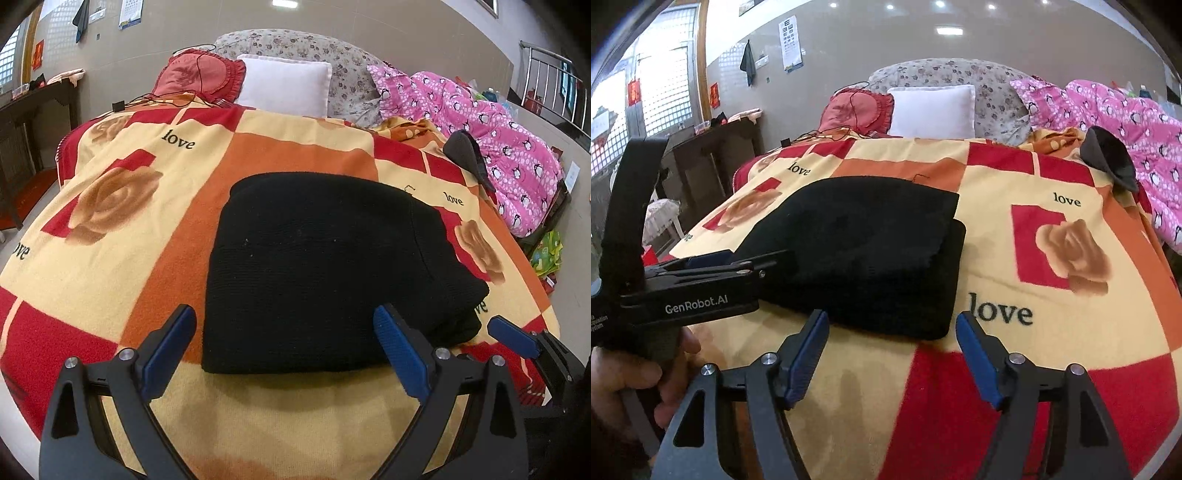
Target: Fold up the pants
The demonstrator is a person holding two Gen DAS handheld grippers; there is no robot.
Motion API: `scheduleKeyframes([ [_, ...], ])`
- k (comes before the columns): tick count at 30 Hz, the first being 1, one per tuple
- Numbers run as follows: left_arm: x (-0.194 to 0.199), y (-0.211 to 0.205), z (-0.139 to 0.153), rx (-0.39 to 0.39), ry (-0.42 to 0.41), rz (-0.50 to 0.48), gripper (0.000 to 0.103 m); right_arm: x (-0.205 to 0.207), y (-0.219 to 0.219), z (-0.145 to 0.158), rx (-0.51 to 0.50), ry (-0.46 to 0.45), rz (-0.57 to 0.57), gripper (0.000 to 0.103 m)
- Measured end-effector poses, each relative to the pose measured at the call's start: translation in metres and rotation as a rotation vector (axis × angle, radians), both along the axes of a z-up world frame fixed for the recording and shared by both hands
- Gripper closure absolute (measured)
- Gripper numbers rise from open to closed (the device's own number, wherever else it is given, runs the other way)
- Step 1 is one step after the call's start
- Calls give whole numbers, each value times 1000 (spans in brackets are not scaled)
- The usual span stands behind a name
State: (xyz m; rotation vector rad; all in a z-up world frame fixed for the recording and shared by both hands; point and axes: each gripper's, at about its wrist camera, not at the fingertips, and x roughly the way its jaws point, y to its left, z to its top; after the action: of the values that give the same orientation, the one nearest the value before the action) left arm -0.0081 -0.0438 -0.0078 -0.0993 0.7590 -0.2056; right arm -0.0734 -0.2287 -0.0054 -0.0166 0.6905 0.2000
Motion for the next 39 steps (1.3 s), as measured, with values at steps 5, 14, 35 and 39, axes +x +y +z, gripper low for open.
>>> scheduleKeyframes([
  [5, -1, 1, 1, -16, -1, -2, 5, 1, -11, 0, 60, 10, -24, 23],
  [14, -1, 12, 0, -77, -13, 2, 6, 36, -45, 30, 29, -109, -259, 0],
  [35, 12, 22, -11, -203, 70, -31, 6, 176, -77, -19, -86, 251, -370, 1],
  [39, 12, 20, -10, -199, 71, -22, 6, 177, -76, -19, -86, 251, -370, 1],
])
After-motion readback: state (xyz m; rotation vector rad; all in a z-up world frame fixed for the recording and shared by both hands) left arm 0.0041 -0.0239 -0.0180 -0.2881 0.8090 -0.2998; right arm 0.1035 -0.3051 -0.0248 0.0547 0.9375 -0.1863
